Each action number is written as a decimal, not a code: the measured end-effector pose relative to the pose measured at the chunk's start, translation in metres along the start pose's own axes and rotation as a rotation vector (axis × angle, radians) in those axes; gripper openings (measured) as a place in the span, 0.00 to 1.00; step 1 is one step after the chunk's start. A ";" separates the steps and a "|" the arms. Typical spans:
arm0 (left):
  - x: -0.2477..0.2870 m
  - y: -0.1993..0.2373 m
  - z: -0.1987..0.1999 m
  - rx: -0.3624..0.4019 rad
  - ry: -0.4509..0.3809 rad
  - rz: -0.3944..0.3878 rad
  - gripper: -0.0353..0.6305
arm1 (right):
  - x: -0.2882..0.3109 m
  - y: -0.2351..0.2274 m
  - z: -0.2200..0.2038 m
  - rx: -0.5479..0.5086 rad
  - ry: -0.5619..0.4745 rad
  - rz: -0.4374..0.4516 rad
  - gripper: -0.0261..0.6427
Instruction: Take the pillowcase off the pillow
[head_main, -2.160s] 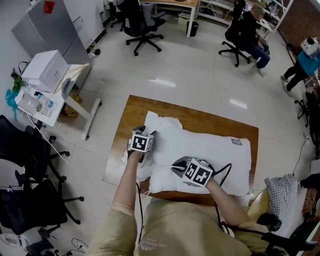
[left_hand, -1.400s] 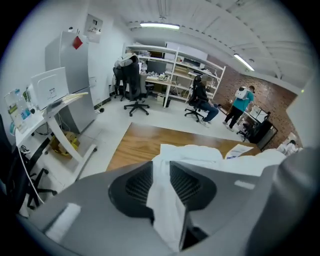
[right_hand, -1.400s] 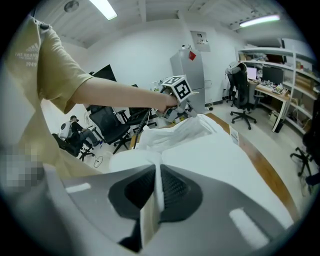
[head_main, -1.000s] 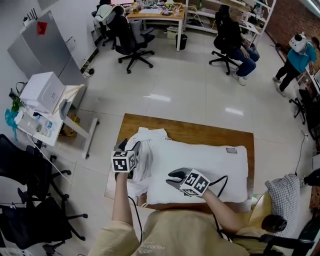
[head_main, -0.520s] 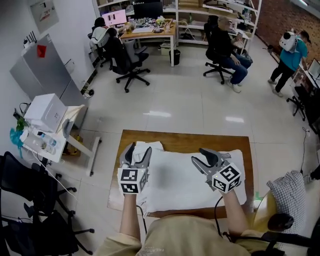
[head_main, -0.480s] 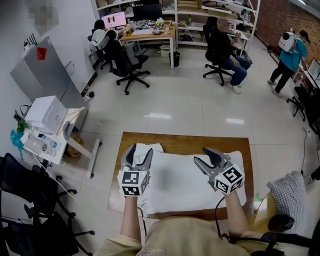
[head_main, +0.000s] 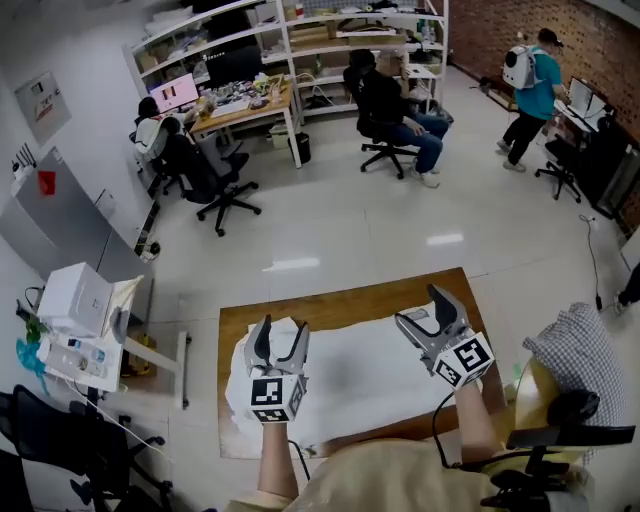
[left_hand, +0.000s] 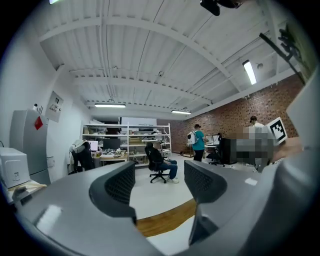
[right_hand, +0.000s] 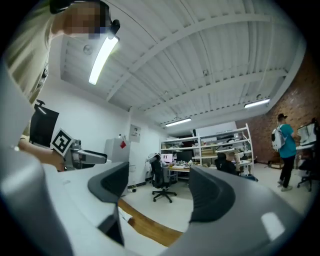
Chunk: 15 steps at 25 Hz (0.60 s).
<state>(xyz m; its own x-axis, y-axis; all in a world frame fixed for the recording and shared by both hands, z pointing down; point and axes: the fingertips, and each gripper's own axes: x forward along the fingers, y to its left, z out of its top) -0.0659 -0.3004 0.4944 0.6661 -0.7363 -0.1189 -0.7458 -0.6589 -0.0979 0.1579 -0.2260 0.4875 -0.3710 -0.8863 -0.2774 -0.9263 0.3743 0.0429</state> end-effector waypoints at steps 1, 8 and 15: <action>0.001 -0.005 0.000 -0.008 -0.004 -0.004 0.50 | -0.002 -0.005 -0.002 -0.008 0.000 -0.025 0.60; 0.008 0.008 -0.002 -0.016 0.025 0.015 0.52 | 0.024 -0.001 -0.007 -0.037 0.089 -0.062 0.60; 0.015 -0.008 0.000 -0.042 0.035 0.035 0.52 | 0.021 -0.020 0.008 -0.047 0.056 -0.082 0.60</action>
<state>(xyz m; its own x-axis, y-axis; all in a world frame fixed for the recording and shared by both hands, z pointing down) -0.0504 -0.3064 0.4938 0.6401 -0.7633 -0.0870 -0.7681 -0.6382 -0.0523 0.1693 -0.2499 0.4736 -0.2955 -0.9278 -0.2277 -0.9553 0.2876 0.0677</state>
